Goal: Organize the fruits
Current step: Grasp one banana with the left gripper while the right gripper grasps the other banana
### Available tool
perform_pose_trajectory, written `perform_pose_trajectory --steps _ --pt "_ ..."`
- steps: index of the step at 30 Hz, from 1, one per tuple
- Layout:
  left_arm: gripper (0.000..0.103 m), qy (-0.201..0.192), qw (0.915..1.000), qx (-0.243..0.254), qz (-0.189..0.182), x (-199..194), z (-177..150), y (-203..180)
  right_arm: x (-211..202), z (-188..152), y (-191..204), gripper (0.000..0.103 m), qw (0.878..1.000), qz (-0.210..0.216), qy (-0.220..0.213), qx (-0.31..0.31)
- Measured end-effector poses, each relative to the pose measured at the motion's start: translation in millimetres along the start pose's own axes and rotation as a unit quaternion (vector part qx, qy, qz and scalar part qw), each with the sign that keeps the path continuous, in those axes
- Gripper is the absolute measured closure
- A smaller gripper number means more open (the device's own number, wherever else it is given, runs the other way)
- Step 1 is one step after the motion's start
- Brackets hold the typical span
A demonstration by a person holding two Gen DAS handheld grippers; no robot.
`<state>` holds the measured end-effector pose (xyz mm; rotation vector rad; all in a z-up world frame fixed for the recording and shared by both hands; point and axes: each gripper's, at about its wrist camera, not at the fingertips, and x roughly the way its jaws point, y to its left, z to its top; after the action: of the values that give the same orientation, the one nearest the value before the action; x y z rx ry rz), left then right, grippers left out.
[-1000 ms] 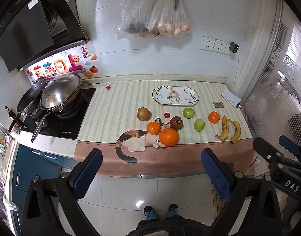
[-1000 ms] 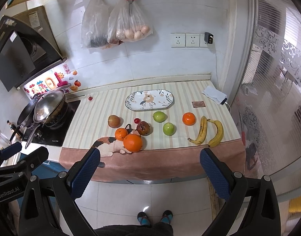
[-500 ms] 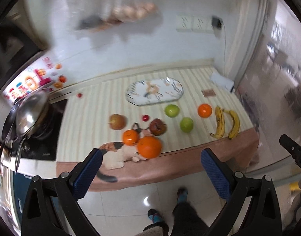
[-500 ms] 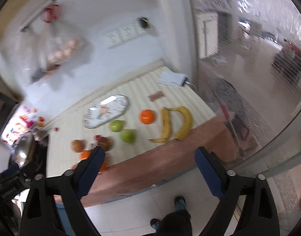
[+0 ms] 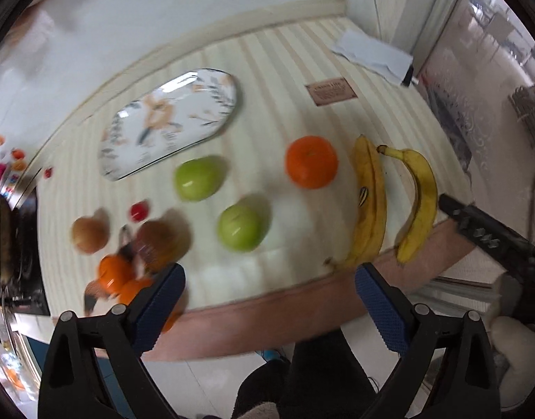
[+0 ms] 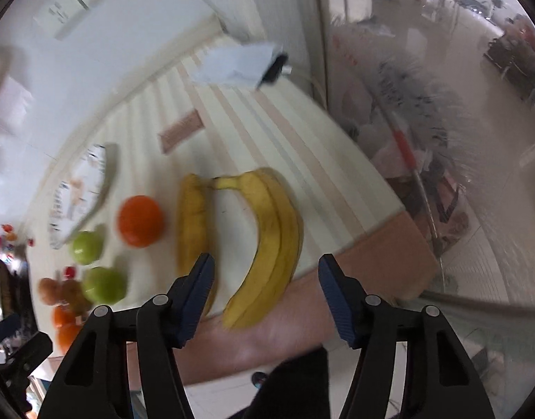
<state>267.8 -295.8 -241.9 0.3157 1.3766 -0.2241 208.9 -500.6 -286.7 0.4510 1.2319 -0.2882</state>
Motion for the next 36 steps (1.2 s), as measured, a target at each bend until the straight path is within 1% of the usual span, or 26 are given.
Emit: perform_pose_trajectory --steps 2,4,5,6,7,8,9,12,14,15,16,18,20,21,22,23,24,25,26,27,29,31,33,34,36 --pt "0.007 0.020 0.9998 0.005 -0.008 18.6 16.2 -12.7 26.6 9.4 0.2 0.042 1.000 0.000 0.025 0.000" --pt "0.013 0.041 0.9989 0.005 -0.021 35.7 29.2 -24.0 49.5 16.1 -0.3 0.050 0.999 -0.002 0.046 -0.006" --pt "0.018 0.052 0.9983 0.007 -0.028 44.2 34.7 -29.4 58.7 17.9 -0.9 0.055 0.998 -0.010 0.055 -0.013" --pt "0.021 0.060 0.9976 0.008 -0.032 49.7 38.1 -33.5 61.4 18.5 -0.4 0.059 0.998 -0.011 0.050 -0.021" --pt "0.023 0.069 0.9969 0.011 -0.037 56.5 42.8 -38.5 60.5 17.5 1.8 0.061 0.998 -0.012 0.046 -0.030" --pt "0.024 0.075 0.9963 0.015 -0.039 60.9 45.6 -42.4 62.6 18.8 2.4 0.063 0.998 -0.010 0.050 -0.042" --pt "0.025 0.079 0.9958 0.019 -0.041 65.4 49.0 -47.5 62.6 19.6 0.2 0.063 0.998 -0.007 0.053 -0.042" --pt "0.025 0.093 0.9936 0.039 -0.050 75.9 57.9 -65.1 61.5 20.6 -12.2 0.063 0.997 -0.016 0.064 -0.039" --pt "0.025 0.120 0.9890 0.051 -0.070 86.8 61.5 -78.0 56.1 17.6 -27.5 0.063 0.997 -0.016 0.076 -0.027" --pt "0.025 0.129 0.9875 0.053 -0.072 91.1 62.5 -81.7 54.8 17.1 -36.9 0.063 0.996 -0.015 0.082 -0.024" --pt "0.025 0.138 0.9860 0.058 -0.074 97.2 64.1 -87.5 53.6 15.7 -41.7 0.063 0.996 -0.017 0.085 -0.025" --pt "0.025 0.149 0.9843 0.071 -0.063 110.4 66.7 -99.6 54.1 14.6 -51.3 0.063 0.995 -0.017 0.093 -0.030" --pt "0.025 0.156 0.9829 0.083 -0.052 122.9 68.1 -109.0 54.4 14.5 -58.9 0.063 0.995 -0.009 0.098 -0.027" --pt "0.028 0.160 0.9822 0.087 -0.047 127.9 67.8 -112.2 55.4 14.9 -60.9 0.063 0.994 -0.004 0.102 -0.025" --pt "0.033 0.165 0.9814 0.089 -0.042 133.3 67.3 -114.8 52.1 15.7 -64.9 0.063 0.994 -0.002 0.105 -0.023" --pt "0.048 0.168 0.9810 0.089 -0.040 136.8 66.8 -115.2 52.3 15.7 -65.4 0.063 0.994 -0.001 0.106 -0.020" --pt "0.054 0.170 0.9809 0.084 -0.044 138.6 66.1 -114.8 52.1 15.1 -64.3 0.063 0.994 -0.001 0.108 -0.018" --pt "0.059 0.162 0.9826 0.075 -0.049 136.4 66.6 -113.0 52.3 15.2 -64.8 0.062 0.994 0.000 0.110 -0.015" --pt "0.069 0.156 0.9842 0.072 -0.044 134.6 66.7 -111.3 53.7 14.5 -63.3 0.062 0.994 0.000 0.112 -0.011" --pt "0.071 0.152 0.9851 0.069 -0.041 132.4 66.1 -108.9 53.5 13.6 -63.7 0.062 0.993 0.001 0.117 -0.007" --pt "0.071 0.155 0.9850 0.058 -0.050 127.9 60.4 -101.5 52.3 14.7 -63.9 0.061 0.992 0.002 0.123 -0.004" --pt "0.072 0.153 0.9854 0.057 -0.050 120.6 48.6 -95.8 50.3 13.6 -64.6 0.061 0.992 0.006 0.128 0.002" --pt "0.071 0.161 0.9839 0.056 -0.054 118.4 38.5 -95.6 49.7 12.3 -64.4 0.060 0.992 0.008 0.129 0.003" --pt "0.071 0.159 0.9842 0.056 -0.056 117.0 39.2 -93.3 51.3 11.7 -64.6 0.060 0.991 0.008 0.132 0.002" --pt "0.069 0.160 0.9843 0.054 -0.054 118.5 38.4 -92.7 52.6 10.9 -61.7 0.056 0.991 0.008 0.132 -0.001"
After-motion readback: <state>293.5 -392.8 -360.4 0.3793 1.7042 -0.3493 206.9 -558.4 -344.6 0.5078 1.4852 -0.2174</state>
